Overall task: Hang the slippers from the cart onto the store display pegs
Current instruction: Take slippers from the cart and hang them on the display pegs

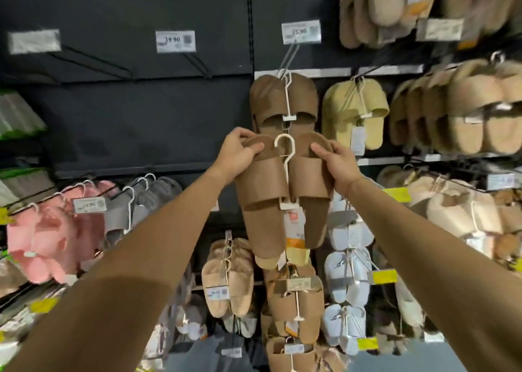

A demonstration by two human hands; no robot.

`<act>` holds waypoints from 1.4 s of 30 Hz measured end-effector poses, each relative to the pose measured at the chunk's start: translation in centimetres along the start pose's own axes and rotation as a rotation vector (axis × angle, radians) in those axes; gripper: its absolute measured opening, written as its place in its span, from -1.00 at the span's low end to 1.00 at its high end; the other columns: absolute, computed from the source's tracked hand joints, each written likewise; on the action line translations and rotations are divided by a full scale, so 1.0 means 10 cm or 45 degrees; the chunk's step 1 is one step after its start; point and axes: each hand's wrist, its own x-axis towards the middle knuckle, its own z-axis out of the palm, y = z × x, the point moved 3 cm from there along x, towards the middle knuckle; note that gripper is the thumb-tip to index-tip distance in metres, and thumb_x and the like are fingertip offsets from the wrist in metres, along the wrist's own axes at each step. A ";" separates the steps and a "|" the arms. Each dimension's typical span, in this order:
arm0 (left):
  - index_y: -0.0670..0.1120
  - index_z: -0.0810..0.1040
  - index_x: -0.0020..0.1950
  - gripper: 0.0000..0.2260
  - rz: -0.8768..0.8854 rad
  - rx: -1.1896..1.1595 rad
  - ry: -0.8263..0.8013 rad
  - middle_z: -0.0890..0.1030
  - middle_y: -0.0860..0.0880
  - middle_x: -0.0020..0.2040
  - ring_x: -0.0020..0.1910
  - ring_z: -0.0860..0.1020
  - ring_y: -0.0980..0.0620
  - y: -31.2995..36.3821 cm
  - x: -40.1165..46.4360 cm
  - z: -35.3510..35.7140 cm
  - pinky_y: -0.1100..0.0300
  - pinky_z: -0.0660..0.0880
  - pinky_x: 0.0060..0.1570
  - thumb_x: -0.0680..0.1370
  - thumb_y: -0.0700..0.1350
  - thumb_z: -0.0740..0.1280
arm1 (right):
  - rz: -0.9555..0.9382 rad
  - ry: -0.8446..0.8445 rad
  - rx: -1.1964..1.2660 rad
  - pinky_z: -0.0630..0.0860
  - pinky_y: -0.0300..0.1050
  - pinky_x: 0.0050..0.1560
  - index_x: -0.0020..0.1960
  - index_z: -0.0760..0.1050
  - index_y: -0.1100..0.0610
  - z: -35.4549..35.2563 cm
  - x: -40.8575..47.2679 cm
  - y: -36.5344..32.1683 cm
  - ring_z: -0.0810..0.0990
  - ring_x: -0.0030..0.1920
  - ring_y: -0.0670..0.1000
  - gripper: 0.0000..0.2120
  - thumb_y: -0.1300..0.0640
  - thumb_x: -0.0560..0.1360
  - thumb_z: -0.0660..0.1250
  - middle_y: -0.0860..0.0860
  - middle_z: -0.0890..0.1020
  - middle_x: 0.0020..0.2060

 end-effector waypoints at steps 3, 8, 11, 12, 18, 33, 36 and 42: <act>-0.06 0.58 0.11 -0.82 0.097 -0.017 0.044 0.64 -0.05 0.05 0.01 0.62 0.04 0.26 0.36 0.04 0.31 0.53 -0.11 0.54 -0.16 0.46 | -0.056 0.049 -0.014 0.59 -0.09 -0.04 0.10 0.61 0.28 -0.05 0.27 -0.29 0.62 -0.08 0.04 -0.73 0.12 0.51 0.47 0.08 0.67 -0.12; -0.01 0.66 0.05 -0.82 0.217 -0.111 0.195 0.69 0.00 0.05 0.08 0.64 0.06 0.68 0.88 0.02 0.24 0.57 0.08 0.48 -0.18 0.51 | -0.086 0.060 -0.019 0.62 0.13 0.13 0.07 0.64 0.18 -0.03 0.75 -0.72 0.66 0.07 0.17 -0.66 -0.02 0.41 0.51 0.14 0.70 -0.01; -0.01 0.68 0.03 -0.84 0.235 -0.158 0.232 0.69 0.02 0.01 0.05 0.65 0.08 0.90 1.12 0.01 0.22 0.59 0.09 0.49 -0.20 0.51 | -0.083 0.031 -0.008 0.59 0.13 0.15 0.10 0.61 0.06 -0.01 0.97 -0.96 0.64 0.09 0.13 -0.72 -0.03 0.45 0.49 0.08 0.68 0.03; -0.03 0.68 0.04 -0.84 0.246 -0.172 0.234 0.69 0.02 0.01 0.04 0.65 0.08 0.96 1.18 0.01 0.22 0.60 0.09 0.49 -0.21 0.51 | -0.081 0.025 0.003 0.59 0.11 0.14 0.12 0.60 0.05 -0.02 1.03 -1.04 0.63 0.09 0.12 -0.73 -0.02 0.47 0.48 0.08 0.67 0.04; -0.11 0.69 0.13 -0.77 0.248 -0.202 0.299 0.68 0.03 -0.03 -0.05 0.65 0.13 1.19 1.46 0.09 0.28 0.61 0.00 0.48 -0.22 0.51 | -0.080 0.071 -0.033 0.57 0.14 0.18 0.13 0.62 0.02 -0.08 1.30 -1.28 0.63 0.08 0.11 -0.67 -0.06 0.42 0.51 0.06 0.67 0.05; 0.15 0.68 -0.12 -0.83 0.133 -0.024 0.509 0.70 0.13 -0.07 -0.02 0.65 0.10 0.84 2.02 0.16 0.13 0.64 0.08 0.43 -0.14 0.49 | -0.134 0.187 -0.213 0.51 0.02 0.20 -0.05 0.53 0.00 0.22 1.86 -1.23 0.55 0.10 0.08 -0.86 0.01 0.49 0.46 0.02 0.61 0.01; 0.14 0.67 -0.08 -0.84 0.169 0.058 0.504 0.70 0.11 -0.04 0.00 0.64 0.10 0.80 2.14 0.30 0.23 0.60 0.07 0.47 -0.13 0.48 | -0.146 0.191 -0.235 0.48 0.00 0.23 0.09 0.52 0.03 0.24 2.03 -1.11 0.53 0.11 0.08 -0.80 0.00 0.52 0.44 0.02 0.58 0.03; 0.21 0.62 -0.29 -0.86 0.060 0.207 0.622 0.71 0.11 -0.06 -0.04 0.66 0.02 0.53 2.61 0.52 0.14 0.62 0.07 0.44 -0.02 0.44 | -0.158 0.244 -0.293 0.47 0.08 0.32 0.14 0.56 0.07 0.28 2.50 -0.83 0.55 0.16 0.14 -0.72 -0.05 0.50 0.44 0.06 0.62 0.11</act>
